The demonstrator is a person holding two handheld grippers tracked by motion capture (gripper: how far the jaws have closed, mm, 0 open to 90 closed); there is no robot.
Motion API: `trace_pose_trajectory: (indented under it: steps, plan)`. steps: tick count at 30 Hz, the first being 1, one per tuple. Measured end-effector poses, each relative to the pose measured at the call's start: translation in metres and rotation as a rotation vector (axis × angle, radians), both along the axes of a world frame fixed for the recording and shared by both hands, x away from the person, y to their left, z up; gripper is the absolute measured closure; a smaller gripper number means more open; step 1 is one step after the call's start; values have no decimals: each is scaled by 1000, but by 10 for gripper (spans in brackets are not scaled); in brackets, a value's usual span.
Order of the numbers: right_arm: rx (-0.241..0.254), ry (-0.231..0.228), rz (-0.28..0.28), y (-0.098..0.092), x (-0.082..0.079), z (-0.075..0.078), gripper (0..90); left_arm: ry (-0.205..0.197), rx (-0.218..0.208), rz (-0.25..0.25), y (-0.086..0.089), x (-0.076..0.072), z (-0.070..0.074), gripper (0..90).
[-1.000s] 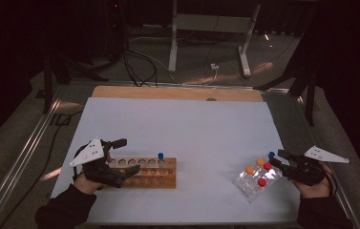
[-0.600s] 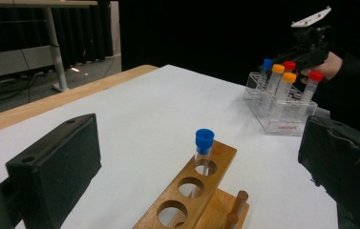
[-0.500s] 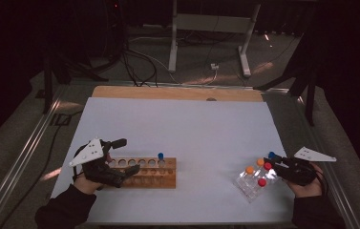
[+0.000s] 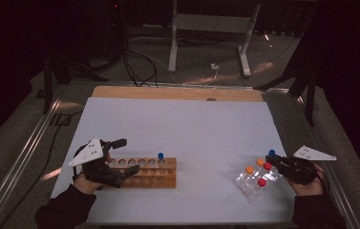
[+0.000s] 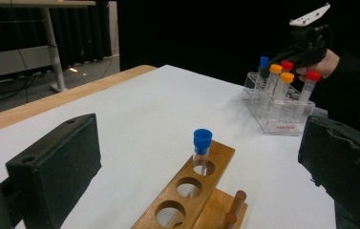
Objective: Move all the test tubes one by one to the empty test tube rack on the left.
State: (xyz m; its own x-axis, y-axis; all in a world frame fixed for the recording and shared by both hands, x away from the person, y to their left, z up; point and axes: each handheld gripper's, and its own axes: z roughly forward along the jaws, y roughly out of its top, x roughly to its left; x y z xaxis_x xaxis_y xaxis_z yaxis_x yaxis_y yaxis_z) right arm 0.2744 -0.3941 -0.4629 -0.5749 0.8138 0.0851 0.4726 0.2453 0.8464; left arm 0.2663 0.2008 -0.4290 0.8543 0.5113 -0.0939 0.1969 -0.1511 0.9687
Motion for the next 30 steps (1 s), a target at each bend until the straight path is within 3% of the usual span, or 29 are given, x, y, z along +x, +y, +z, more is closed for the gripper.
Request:
trace_pose_trajectory:
  steps: [13, 23, 30]
  plan:
    - [14, -61, 5, -3, -3, 33, 765, 1, 0, -2, 0, 0, 1, 16]
    - [15, -129, 5, -6, -5, 72, 765, 4, 5, -10, -1, 0, 2, 16]
    - [13, -187, 37, 8, -2, 99, 765, 13, 2, -21, -5, 1, 4, 16]
